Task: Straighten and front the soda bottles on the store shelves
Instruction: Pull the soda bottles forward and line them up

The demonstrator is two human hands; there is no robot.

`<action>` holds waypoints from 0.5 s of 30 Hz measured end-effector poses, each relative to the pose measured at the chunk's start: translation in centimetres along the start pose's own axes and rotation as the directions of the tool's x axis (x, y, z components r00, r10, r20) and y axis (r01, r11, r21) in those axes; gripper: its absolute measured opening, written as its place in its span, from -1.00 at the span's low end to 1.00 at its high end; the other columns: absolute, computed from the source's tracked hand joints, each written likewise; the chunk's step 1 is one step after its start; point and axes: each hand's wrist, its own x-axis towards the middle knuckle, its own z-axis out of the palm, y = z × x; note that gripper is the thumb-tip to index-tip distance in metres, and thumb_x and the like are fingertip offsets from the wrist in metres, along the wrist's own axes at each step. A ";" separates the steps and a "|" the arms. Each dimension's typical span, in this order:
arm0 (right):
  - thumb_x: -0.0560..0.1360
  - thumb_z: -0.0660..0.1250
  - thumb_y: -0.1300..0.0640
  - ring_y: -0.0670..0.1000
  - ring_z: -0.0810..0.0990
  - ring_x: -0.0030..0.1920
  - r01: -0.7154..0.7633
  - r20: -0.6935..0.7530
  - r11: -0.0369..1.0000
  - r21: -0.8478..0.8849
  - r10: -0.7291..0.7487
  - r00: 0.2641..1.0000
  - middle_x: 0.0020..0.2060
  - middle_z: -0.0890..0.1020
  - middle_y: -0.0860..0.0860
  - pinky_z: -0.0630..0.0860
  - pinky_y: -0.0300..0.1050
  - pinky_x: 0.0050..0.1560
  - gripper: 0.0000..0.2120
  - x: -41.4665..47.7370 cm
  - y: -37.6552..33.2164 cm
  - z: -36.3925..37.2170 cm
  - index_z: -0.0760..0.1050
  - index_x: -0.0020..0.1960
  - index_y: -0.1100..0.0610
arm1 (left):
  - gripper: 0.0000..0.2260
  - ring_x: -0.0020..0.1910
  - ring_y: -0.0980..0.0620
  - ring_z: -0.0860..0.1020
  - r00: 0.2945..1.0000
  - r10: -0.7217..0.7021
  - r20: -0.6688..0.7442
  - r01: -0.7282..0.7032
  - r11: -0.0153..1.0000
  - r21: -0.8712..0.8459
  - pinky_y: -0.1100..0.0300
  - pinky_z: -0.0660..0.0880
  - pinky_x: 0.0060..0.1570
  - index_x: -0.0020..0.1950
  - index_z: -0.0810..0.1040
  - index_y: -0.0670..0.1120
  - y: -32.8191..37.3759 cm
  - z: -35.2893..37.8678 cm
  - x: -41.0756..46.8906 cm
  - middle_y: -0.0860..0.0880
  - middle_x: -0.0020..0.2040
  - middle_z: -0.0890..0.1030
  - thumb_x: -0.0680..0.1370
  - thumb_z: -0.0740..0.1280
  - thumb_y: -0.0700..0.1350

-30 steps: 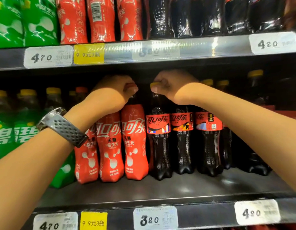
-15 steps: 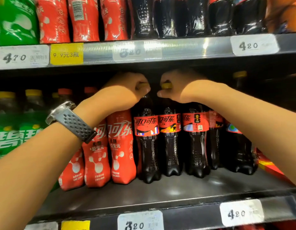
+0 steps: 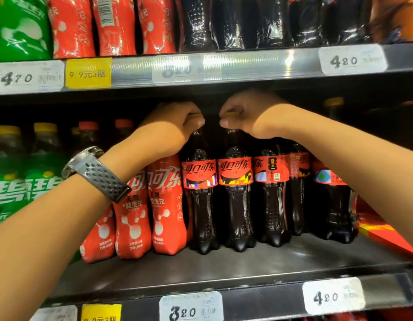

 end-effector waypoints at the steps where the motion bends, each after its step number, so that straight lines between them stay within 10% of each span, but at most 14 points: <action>1: 0.54 0.31 -0.05 0.00 0.54 0.06 0.002 -0.006 1.000 -0.005 -0.002 1.000 0.09 0.59 -0.05 0.36 -0.19 -0.03 -0.74 0.0 0.0 0.1 0.55 0.18 0.02 | -0.79 0.09 -0.07 0.56 1.000 -0.001 -0.002 0.001 1.000 0.011 0.06 0.47 0.12 0.19 0.56 -0.04 0.1 0.0 0.0 -0.06 0.09 0.63 0.60 0.27 -0.02; 15: 0.65 0.03 -0.04 0.13 0.53 0.13 -0.147 0.118 0.970 -0.194 0.172 0.978 0.20 0.55 0.08 0.42 0.05 0.22 -0.66 -2.2 3.9 -4.4 0.42 0.30 0.06 | -0.67 0.19 -0.02 0.51 0.995 0.099 -0.008 -0.099 0.995 -0.021 0.26 0.34 0.09 0.36 0.45 0.09 5.3 0.9 1.3 0.03 0.28 0.54 0.59 0.25 0.02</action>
